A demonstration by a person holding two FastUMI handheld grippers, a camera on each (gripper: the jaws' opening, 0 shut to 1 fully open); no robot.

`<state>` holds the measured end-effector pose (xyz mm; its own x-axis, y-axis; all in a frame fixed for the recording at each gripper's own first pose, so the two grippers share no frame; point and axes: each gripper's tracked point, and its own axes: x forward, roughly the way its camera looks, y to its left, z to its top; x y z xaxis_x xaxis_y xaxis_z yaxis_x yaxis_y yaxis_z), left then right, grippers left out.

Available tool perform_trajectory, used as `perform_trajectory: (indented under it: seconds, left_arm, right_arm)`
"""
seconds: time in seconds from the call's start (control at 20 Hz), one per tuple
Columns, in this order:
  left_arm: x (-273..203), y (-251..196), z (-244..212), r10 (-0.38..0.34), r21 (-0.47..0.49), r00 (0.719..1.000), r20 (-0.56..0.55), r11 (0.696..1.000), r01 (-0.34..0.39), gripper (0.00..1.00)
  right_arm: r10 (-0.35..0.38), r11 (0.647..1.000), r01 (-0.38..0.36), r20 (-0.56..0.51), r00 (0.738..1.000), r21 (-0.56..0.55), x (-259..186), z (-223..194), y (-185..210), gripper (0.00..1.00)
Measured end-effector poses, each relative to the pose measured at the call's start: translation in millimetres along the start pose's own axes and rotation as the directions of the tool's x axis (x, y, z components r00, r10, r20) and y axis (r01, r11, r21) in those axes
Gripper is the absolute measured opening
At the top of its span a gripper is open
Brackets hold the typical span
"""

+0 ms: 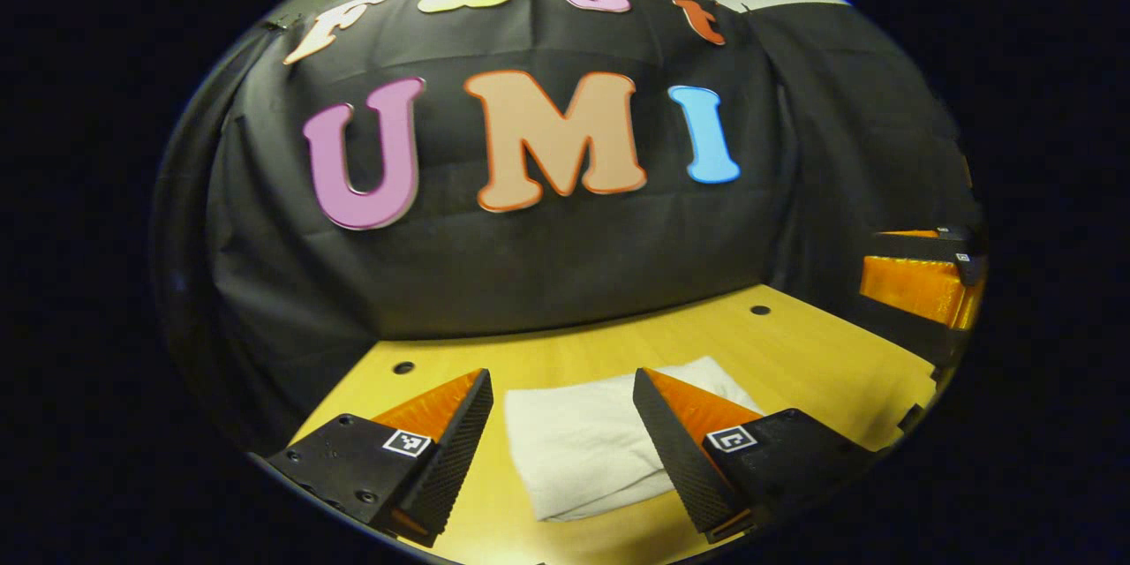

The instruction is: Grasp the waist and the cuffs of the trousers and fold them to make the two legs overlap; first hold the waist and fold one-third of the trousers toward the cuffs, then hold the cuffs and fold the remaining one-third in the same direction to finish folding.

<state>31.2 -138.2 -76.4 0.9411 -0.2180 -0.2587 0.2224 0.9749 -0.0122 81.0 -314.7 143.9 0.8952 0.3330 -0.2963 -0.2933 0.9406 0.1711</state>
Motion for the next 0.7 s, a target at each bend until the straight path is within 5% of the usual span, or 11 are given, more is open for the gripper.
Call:
perform_trajectory:
  seconds: [0.35,0.7]
  left_arm:
    - [-43.6,90.5,51.9,0.141,-0.016,0.984,0.112,0.990,-0.140,0.96]
    - [-68.6,122.2,67.8,0.188,-0.011,0.968,0.163,0.982,-0.189,0.96]
  right_arm:
    - [-0.019,0.999,0.016,0.110,0.994,0.032,5.3,45.5,47.5,0.97]
    - [-0.032,0.999,0.029,0.115,0.993,0.029,3.9,48.3,72.5,0.98]
